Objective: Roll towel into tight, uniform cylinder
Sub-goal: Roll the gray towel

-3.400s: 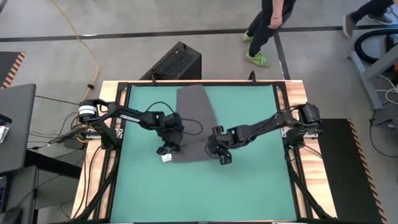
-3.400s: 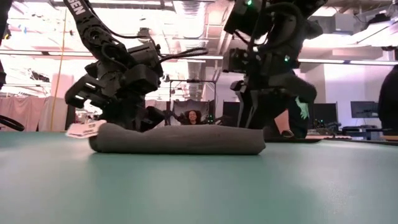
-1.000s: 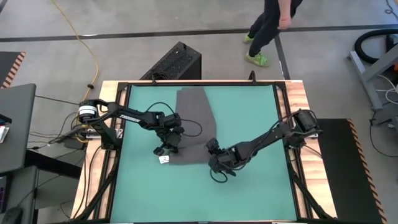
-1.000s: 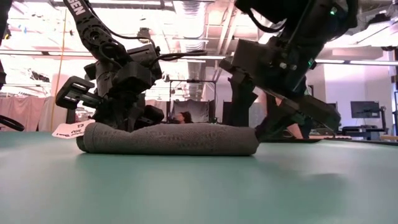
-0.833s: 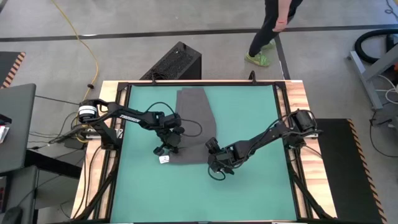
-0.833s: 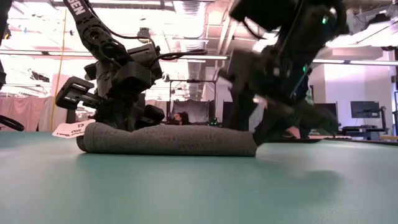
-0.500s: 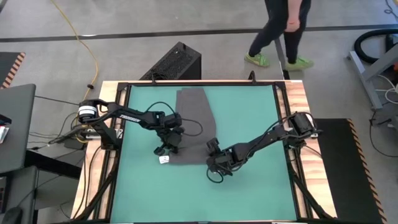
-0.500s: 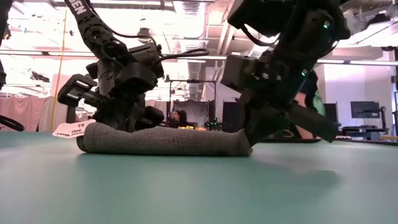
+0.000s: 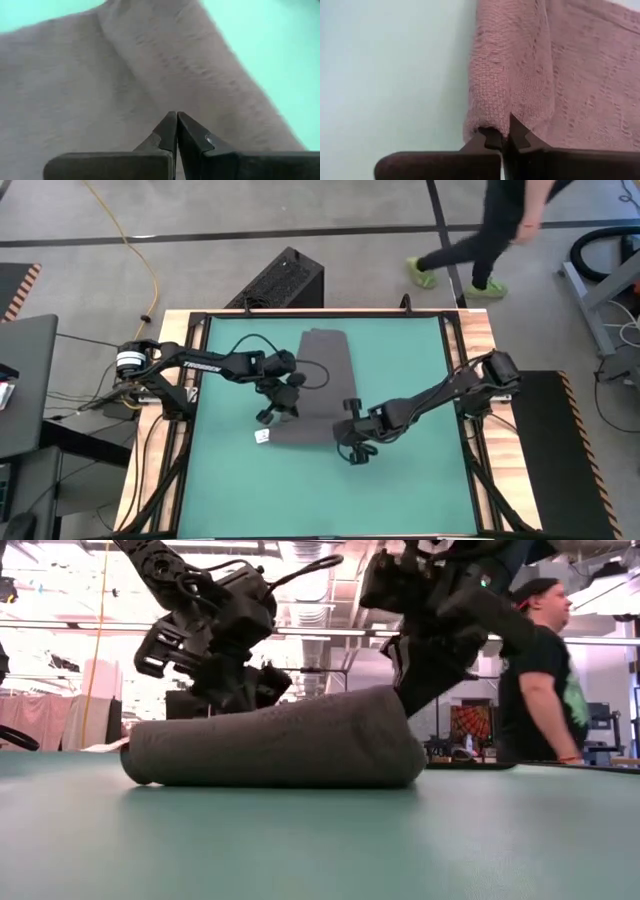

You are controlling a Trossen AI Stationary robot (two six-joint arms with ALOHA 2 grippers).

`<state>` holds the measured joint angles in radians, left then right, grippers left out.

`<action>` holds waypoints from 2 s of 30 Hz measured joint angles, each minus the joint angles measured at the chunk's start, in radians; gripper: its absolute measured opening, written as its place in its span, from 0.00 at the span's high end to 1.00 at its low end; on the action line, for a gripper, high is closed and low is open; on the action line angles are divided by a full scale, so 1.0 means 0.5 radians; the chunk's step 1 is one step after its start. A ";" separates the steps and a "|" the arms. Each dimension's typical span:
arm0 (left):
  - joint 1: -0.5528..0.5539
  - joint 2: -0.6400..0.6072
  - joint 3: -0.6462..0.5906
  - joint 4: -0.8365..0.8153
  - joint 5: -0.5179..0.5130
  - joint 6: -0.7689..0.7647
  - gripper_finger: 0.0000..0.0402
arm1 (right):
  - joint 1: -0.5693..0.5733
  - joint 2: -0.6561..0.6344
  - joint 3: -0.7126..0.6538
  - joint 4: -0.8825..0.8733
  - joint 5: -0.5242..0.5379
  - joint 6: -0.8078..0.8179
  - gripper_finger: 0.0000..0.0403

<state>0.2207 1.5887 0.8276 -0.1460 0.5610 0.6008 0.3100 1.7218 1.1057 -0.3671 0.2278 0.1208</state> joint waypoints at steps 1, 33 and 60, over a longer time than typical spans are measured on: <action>0.000 0.000 0.000 0.023 -0.038 0.021 1.00 | -0.009 -0.024 0.001 -0.007 -0.020 0.024 0.98; 0.037 0.514 0.067 0.202 -0.363 0.114 1.00 | 0.039 -0.002 0.005 -0.301 -0.124 0.792 0.98; 0.025 0.523 0.056 0.077 -0.076 -0.180 1.00 | -0.306 -0.158 0.004 -0.631 -0.264 1.367 0.98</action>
<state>0.2331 1.8500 0.8555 -0.1074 0.5228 0.5110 0.1571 1.6429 1.1077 -0.6824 0.0958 0.8045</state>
